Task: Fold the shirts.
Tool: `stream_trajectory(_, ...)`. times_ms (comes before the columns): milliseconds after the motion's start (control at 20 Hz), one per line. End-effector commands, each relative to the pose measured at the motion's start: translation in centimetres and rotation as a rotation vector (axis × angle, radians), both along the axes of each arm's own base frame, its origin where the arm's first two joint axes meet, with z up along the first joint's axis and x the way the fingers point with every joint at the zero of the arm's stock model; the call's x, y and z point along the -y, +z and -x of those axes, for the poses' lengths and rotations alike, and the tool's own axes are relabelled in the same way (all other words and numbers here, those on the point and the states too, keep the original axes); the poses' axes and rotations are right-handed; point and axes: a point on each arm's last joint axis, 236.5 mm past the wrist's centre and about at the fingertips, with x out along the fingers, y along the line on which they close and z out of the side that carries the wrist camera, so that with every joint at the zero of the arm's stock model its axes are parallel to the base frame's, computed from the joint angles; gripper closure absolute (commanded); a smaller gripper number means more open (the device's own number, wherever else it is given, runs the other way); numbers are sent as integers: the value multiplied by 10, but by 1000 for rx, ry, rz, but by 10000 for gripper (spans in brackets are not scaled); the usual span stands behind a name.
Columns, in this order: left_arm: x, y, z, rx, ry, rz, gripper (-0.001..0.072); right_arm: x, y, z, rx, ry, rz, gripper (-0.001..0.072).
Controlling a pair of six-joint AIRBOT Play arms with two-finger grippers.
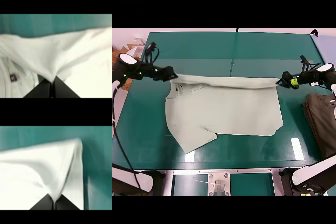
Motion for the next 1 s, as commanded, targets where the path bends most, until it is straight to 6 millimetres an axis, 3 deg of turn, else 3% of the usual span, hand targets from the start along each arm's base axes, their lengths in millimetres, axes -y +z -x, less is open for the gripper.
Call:
stream_trajectory(0,-11,-26,39,-162,-71,-91,683,4,-15,51,-153,11,56,697)
stream_trajectory(200,-9,-40,48,-198,-66,-77,683,-8,-38,75,-233,2,26,696)
stream_trajectory(350,-9,-52,52,-220,-38,-69,683,-13,-42,77,-240,3,23,691)
stream_trajectory(400,-8,-51,51,-223,-26,-59,626,-14,-41,76,-242,-4,21,531)
stream_trajectory(450,-6,-49,51,-232,-8,-42,227,-14,-37,76,-245,3,17,389)
stream_trajectory(500,-6,-45,53,-261,21,-21,54,-12,-28,79,-261,14,4,406)
stream_trajectory(550,-6,-37,57,-289,23,-7,67,-7,-18,83,-277,15,-3,455)
stream_trajectory(600,-8,-28,62,-319,13,5,67,1,-6,88,-292,3,-2,459)
stream_trajectory(650,-10,-20,71,-359,1,18,123,10,7,92,-290,-21,3,459)
stream_trajectory(700,-12,-13,84,-413,-25,31,458,22,18,99,-287,-56,19,461)
stream_trajectory(750,-13,-10,102,-474,-61,40,685,31,26,107,-286,-92,34,506)
stream_trajectory(850,-20,-12,134,-607,-81,15,684,37,34,138,-294,-134,43,669)
stream_trajectory(950,-22,-11,160,-625,-61,-21,684,29,31,179,-326,-169,24,694)
